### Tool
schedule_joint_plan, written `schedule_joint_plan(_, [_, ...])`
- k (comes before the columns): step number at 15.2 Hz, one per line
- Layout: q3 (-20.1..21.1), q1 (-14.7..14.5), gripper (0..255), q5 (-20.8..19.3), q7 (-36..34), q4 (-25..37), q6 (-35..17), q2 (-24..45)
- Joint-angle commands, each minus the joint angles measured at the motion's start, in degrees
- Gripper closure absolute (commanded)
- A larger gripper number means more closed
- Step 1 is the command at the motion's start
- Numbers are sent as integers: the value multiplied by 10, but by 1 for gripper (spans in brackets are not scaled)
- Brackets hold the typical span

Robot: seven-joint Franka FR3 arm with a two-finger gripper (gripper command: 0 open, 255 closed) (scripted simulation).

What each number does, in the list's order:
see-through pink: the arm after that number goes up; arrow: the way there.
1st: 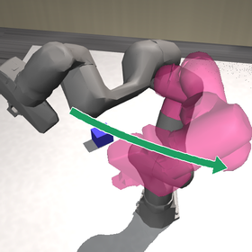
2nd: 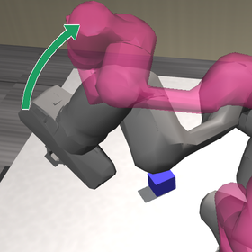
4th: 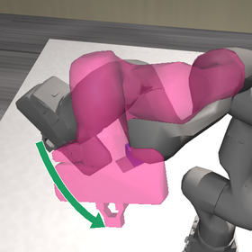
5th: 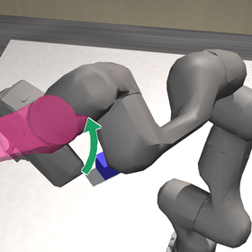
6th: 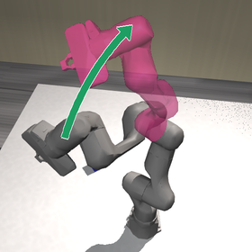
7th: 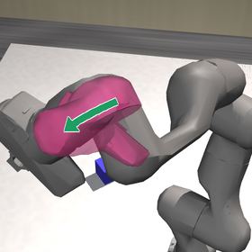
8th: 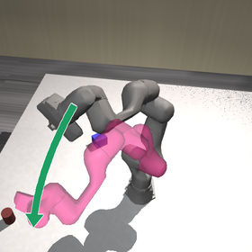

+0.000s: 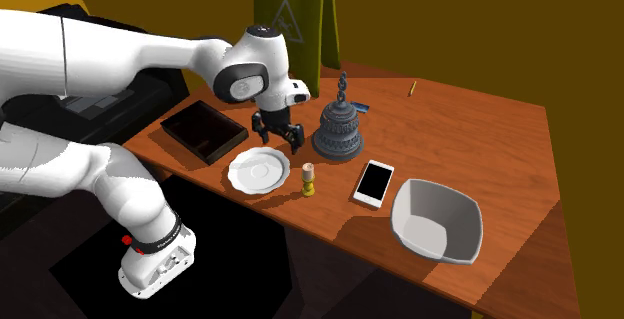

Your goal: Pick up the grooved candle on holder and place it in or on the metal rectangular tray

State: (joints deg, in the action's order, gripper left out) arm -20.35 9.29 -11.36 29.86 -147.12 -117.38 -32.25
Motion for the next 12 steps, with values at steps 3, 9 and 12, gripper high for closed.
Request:
schedule_joint_plan(3, [-53, 7, 0, -9, 58, 21, -52, 71])
schedule_joint_plan(9, [-94, 5, 0, 1, 106, 36, -104, 140])
schedule_joint_plan(12, [-99, 3, 0, 5, 110, 24, -131, 156])
